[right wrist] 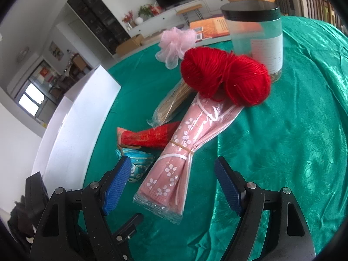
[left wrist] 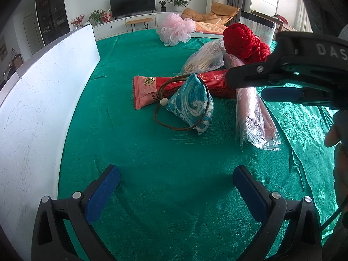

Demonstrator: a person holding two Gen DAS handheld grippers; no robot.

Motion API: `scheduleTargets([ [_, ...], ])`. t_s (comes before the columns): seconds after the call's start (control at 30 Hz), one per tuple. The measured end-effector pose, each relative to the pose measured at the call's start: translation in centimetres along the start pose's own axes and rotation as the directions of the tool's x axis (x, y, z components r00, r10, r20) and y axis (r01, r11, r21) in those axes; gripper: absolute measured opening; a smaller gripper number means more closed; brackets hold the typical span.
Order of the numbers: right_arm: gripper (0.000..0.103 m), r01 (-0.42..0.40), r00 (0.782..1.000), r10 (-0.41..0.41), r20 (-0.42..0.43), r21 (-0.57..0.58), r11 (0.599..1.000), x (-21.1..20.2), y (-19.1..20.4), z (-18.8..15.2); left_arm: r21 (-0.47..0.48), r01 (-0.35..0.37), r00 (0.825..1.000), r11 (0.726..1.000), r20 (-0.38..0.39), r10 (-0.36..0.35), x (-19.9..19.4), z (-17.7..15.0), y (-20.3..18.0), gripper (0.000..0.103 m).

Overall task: Organize soft objects
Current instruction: 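Grasp pink floral towel bundle with right tool and lift it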

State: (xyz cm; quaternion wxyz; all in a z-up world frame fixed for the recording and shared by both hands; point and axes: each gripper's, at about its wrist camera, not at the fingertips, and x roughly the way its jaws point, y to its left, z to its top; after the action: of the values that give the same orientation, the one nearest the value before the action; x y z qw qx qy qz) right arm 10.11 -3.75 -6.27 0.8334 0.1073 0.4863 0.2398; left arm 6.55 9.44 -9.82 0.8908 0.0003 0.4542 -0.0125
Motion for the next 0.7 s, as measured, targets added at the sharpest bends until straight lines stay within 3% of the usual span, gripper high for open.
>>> scheduleTargets([
  [0.03, 0.08, 0.015, 0.999, -0.015, -0.03, -0.007, 1.0, 1.2, 0.5, 0.2, 0.0, 0.0, 1.0, 1.0, 0.0, 0.0, 0.0, 0.0, 0.0, 0.103],
  [0.07, 0.073, 0.034, 0.998, -0.034, -0.057, -0.017, 0.999, 2.2, 0.9, 0.3, 0.0, 0.0, 1.0, 1.0, 0.0, 0.0, 0.0, 0.0, 0.0, 0.103],
  [0.1, 0.041, 0.056, 0.994, -0.059, -0.088, -0.028, 0.998, 3.0, 1.0, 0.0, 0.0, 0.0, 1.0, 1.0, 0.0, 0.0, 0.0, 0.0, 0.0, 0.103],
  [0.2, 0.041, 0.038, 0.993, -0.044, -0.108, -0.056, 0.998, 2.4, 0.7, -1.0, 0.0, -0.001, 1.0, 1.0, 0.0, 0.001, 0.0, 0.0, 0.0, 0.103],
  [0.4, 0.04, 0.021, 0.978, -0.058, -0.199, -0.184, 0.983, -2.5, -1.2, -5.1, 0.0, -0.001, 1.0, 1.0, 0.0, 0.001, 0.0, 0.0, 0.0, 0.103],
  [0.53, 0.039, 0.107, 0.964, -0.153, -0.216, -0.212, 0.971, -5.2, -4.0, -7.7, 0.0, -0.001, 1.0, 1.0, 0.0, 0.001, 0.0, 0.0, 0.0, 0.103],
  [0.7, 0.039, 0.32, 0.938, -0.333, -0.091, -0.136, 0.938, -6.6, -7.8, -5.9, 0.0, -0.001, 1.0, 1.0, 0.0, 0.001, -0.1, 0.0, 0.0, 0.103],
])
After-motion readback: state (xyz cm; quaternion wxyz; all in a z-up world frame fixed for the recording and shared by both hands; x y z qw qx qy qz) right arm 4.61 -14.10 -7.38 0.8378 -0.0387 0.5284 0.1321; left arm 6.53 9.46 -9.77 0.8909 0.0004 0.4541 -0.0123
